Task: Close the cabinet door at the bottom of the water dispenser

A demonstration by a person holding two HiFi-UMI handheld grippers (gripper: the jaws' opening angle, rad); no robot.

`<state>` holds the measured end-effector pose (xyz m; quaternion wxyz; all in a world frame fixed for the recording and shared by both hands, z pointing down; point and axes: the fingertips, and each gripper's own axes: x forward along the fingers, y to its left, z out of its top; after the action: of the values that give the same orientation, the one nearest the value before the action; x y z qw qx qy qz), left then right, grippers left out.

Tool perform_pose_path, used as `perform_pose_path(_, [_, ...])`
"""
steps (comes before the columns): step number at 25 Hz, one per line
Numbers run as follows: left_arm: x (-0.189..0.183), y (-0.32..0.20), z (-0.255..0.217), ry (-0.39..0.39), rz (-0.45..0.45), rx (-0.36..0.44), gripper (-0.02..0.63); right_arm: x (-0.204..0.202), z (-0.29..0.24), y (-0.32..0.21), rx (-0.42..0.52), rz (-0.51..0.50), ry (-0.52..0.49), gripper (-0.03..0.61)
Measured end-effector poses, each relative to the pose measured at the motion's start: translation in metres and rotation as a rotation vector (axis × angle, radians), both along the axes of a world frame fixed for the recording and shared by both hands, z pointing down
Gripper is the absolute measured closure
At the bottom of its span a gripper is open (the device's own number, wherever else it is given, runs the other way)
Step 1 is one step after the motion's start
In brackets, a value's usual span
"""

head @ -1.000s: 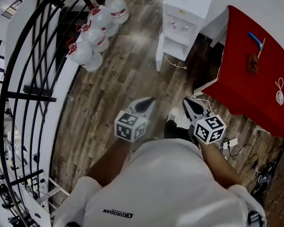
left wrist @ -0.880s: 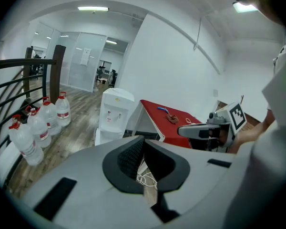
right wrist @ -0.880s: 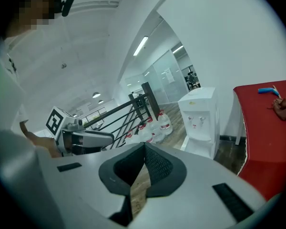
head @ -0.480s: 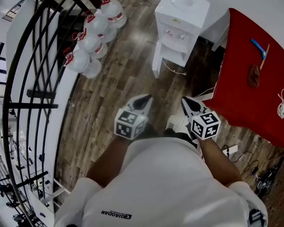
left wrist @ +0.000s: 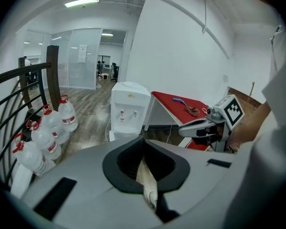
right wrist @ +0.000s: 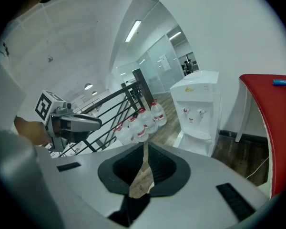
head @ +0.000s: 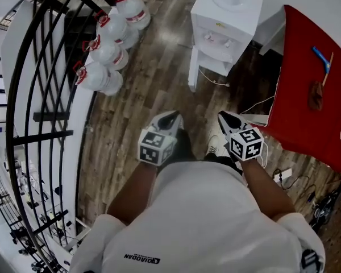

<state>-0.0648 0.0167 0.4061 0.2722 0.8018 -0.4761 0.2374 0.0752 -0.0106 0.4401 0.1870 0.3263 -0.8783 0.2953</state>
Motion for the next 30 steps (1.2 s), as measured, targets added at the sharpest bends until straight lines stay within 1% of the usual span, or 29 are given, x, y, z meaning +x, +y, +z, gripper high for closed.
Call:
perform_pose_path(4, [-0.034,-0.034,0.020,-0.006,0.043,-0.023,0.615,-0.038,0.020,-0.030,-0.029,0.029,0.060,0.566])
perform_pose_path(8, [-0.068,-0.065,0.047,0.014,0.084,-0.074,0.615,-0.083,0.046,-0.061,-0.056,0.050,0.115,0.556])
perform_pose_path(9, [-0.076,-0.071,0.054,0.016,0.098,-0.085,0.615,-0.095,0.056,-0.069,-0.070,0.058,0.126,0.531])
perform_pose_path(10, [-0.084,-0.078,0.061,0.015,0.112,-0.094,0.614,-0.106,0.068,-0.076,-0.089,0.070,0.133,0.462])
perform_pose_path(11, [-0.092,-0.085,0.068,0.013,0.126,-0.100,0.615,-0.116,0.082,-0.083,-0.107,0.083,0.141,0.444])
perform_pose_path(13, [-0.106,-0.100,0.083,0.006,0.142,-0.114,0.615,-0.133,0.110,-0.097,-0.125,0.106,0.175,0.439])
perform_pose_path(16, [-0.122,-0.123,0.108,0.001,0.137,-0.144,0.615,-0.146,0.156,-0.115,-0.133,0.126,0.251,0.430])
perform_pose_path(20, [-0.127,-0.145,0.142,0.003,0.114,-0.183,0.615,-0.155,0.222,-0.135,-0.189,0.141,0.307,0.425])
perform_pose_path(24, [-0.117,-0.151,0.175,0.006,0.102,-0.231,0.615,-0.153,0.286,-0.150,-0.247,0.165,0.334,0.424])
perform_pose_path(30, [-0.101,-0.163,0.236,0.001,0.097,-0.302,0.615,-0.149,0.354,-0.167,-0.304,0.173,0.351,0.425])
